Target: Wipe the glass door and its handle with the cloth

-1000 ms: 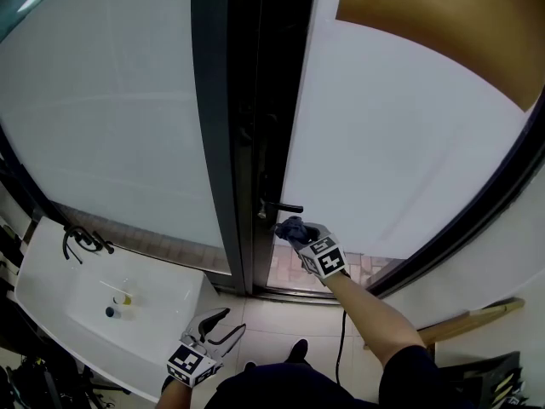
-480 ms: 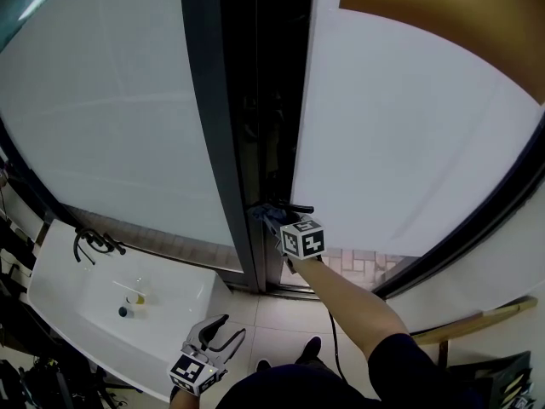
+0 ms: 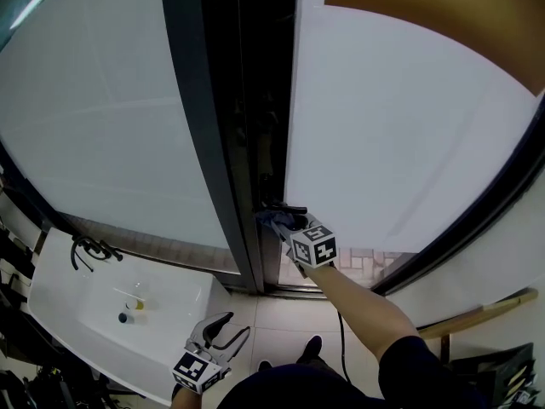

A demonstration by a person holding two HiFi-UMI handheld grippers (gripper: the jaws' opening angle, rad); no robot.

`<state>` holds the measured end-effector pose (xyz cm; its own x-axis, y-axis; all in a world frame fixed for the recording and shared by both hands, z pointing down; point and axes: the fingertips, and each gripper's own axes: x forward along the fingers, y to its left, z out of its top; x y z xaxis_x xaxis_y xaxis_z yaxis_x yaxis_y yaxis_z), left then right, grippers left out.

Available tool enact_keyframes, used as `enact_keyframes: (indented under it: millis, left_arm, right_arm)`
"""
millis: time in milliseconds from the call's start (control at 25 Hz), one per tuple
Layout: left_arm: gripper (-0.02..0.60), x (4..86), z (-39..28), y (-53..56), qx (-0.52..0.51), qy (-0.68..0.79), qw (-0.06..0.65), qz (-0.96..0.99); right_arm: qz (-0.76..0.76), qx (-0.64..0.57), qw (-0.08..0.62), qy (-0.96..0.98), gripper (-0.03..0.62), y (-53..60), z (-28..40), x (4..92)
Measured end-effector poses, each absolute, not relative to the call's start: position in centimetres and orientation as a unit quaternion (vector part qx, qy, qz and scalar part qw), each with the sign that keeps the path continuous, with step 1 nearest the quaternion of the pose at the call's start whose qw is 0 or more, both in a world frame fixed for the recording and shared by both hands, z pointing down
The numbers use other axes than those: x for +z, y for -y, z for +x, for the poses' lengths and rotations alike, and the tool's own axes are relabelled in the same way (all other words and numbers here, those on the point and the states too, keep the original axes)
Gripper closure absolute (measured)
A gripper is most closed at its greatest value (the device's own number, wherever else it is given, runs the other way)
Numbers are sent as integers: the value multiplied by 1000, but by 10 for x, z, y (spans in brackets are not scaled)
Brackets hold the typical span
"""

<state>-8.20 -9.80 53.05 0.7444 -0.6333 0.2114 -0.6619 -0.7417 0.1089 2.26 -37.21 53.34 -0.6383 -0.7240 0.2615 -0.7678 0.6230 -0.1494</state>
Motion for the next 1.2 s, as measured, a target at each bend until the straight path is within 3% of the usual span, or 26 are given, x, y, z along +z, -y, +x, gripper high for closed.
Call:
enact_keyframes:
  millis: [680, 1200]
  left_arm:
    - [388, 534, -78, 106, 84, 329, 86, 937]
    - [388, 538, -86, 98, 82, 349, 94, 929]
  right_arm:
    - [470, 148, 55, 868, 444, 353, 100, 539]
    - [434, 185, 47, 881, 444, 385, 22, 543]
